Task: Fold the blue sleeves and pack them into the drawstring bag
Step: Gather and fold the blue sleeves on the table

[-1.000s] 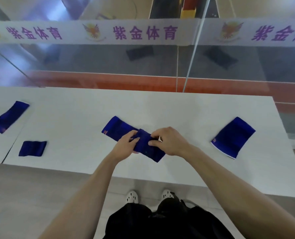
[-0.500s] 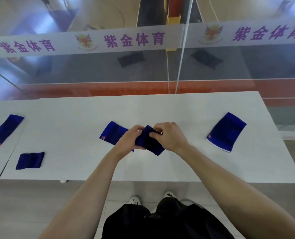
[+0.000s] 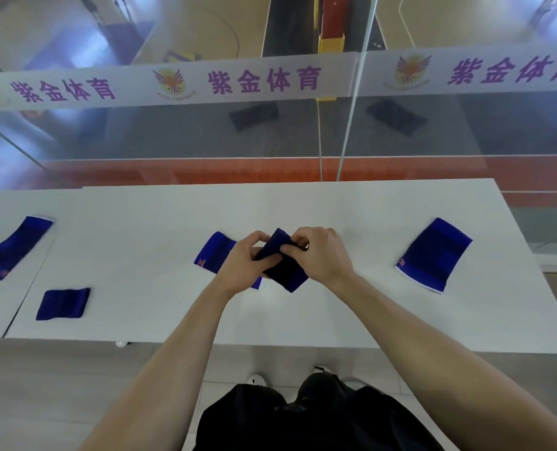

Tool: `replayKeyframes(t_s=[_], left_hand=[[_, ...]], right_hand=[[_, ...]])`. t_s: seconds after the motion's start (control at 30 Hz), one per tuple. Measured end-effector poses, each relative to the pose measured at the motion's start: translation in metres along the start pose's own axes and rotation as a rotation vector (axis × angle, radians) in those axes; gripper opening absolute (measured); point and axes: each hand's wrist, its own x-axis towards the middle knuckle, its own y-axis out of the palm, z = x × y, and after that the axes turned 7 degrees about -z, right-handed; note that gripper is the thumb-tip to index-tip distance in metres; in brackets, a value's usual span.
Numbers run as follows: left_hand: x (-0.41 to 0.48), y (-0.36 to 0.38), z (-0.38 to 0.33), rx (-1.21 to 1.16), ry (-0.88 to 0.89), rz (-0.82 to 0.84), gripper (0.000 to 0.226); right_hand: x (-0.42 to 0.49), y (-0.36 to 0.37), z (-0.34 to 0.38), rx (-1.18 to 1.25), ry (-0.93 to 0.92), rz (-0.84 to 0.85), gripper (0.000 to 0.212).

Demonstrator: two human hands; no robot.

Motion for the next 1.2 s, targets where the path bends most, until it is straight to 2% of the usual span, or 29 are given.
replayKeyframes(t_s=[0.07,0.1,0.2,0.23,0.3,0.37,0.5,0.57,0.73,0.87,1.03,1.2], left_hand=[[0.002,-0.003,-0.001,0.017,-0.005,-0.035,0.02],[0.003,-0.006,-0.001,-0.018,-0.017,-0.057,0.02],[0.004,-0.017,-0.001,-0.22,-0.064,-0.089,0.022],[0.004,-0.021,0.0,-0.27,-0.08,-0.094,0.024],[0.003,-0.03,0.002,-0.358,-0.107,-0.108,0.029],[0.0,-0.041,0.006,-0.39,-0.111,-0.133,0.031],[-0.013,-0.071,0.017,-0.426,-0.124,-0.189,0.035],[-0.019,-0.089,0.024,-0.366,-0.128,-0.237,0.034],[-0.024,-0.144,0.047,-0.219,-0.126,-0.335,0.029],[-0.018,-0.205,0.068,-0.184,-0.077,-0.294,0.029],[-0.01,-0.285,0.093,-0.134,-0.001,-0.174,0.025],[-0.009,-0.331,0.104,-0.121,0.002,-0.037,0.027]], right_hand=[[0.0,-0.002,-0.003,0.016,0.015,-0.055,0.024],[0.001,-0.003,-0.007,0.017,0.032,-0.072,0.034],[0.004,-0.006,-0.017,0.073,0.191,0.063,0.086],[0.005,-0.006,-0.018,0.165,0.273,0.136,0.094],[0.01,-0.004,-0.013,0.394,0.365,0.238,0.086],[0.015,0.003,0.001,0.515,0.344,0.271,0.065],[0.024,0.032,0.031,0.486,0.227,0.236,0.03],[0.028,0.049,0.048,0.418,0.181,0.236,0.022],[0.028,0.101,0.099,0.265,0.049,0.178,0.017],[0.026,0.142,0.15,0.356,0.026,0.16,0.041],[0.028,0.184,0.207,0.284,0.141,0.071,0.019],[0.014,0.211,0.24,0.245,0.206,-0.011,0.014]])
